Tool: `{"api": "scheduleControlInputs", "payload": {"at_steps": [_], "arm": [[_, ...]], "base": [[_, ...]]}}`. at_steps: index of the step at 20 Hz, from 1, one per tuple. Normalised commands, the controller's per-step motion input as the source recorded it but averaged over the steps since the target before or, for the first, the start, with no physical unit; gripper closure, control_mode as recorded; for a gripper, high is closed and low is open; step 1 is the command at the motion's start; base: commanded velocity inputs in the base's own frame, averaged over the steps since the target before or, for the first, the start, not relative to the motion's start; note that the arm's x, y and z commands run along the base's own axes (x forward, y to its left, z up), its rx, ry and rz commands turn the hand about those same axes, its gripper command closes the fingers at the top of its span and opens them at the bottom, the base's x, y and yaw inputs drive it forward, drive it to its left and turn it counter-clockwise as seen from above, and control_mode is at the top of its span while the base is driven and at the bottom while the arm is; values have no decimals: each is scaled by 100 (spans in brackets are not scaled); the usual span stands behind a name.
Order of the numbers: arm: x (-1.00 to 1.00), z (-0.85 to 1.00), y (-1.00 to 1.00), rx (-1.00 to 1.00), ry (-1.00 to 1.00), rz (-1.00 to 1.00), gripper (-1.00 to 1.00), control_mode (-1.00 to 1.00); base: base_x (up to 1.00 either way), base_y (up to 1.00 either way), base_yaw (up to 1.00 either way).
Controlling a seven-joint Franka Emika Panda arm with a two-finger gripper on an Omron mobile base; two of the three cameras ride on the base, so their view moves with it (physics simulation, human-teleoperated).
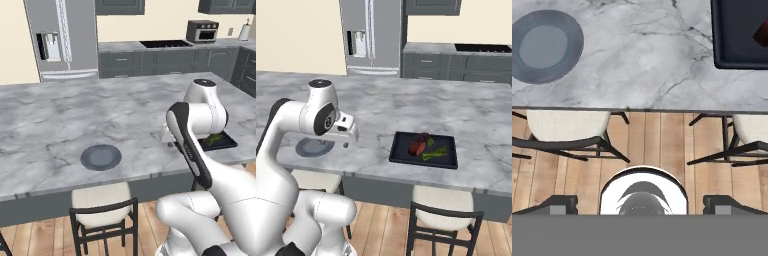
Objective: Create a steak meal by picking up the steak and asparagus from the tray and placing them on the plate. Leave the grapes on the tray.
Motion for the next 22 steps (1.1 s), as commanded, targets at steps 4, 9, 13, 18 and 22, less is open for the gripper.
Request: {"api": "scheduleControlInputs", "payload": {"at_steps": [4, 9, 13, 18, 22], "arm": [[0, -14, -63, 0, 1, -3, -100, -100], [23, -4, -69, 0, 0, -6, -100, -100], [46, -1, -83, 3, 0, -8, -100, -100], [57, -34, -83, 2, 1, -19, -100, -100], [62, -41, -53, 3, 3, -35, -100, -100]], "base": [[0, 0, 0], [0, 0, 0], [0, 0, 0], [0, 0, 0], [0, 0, 0]]}}
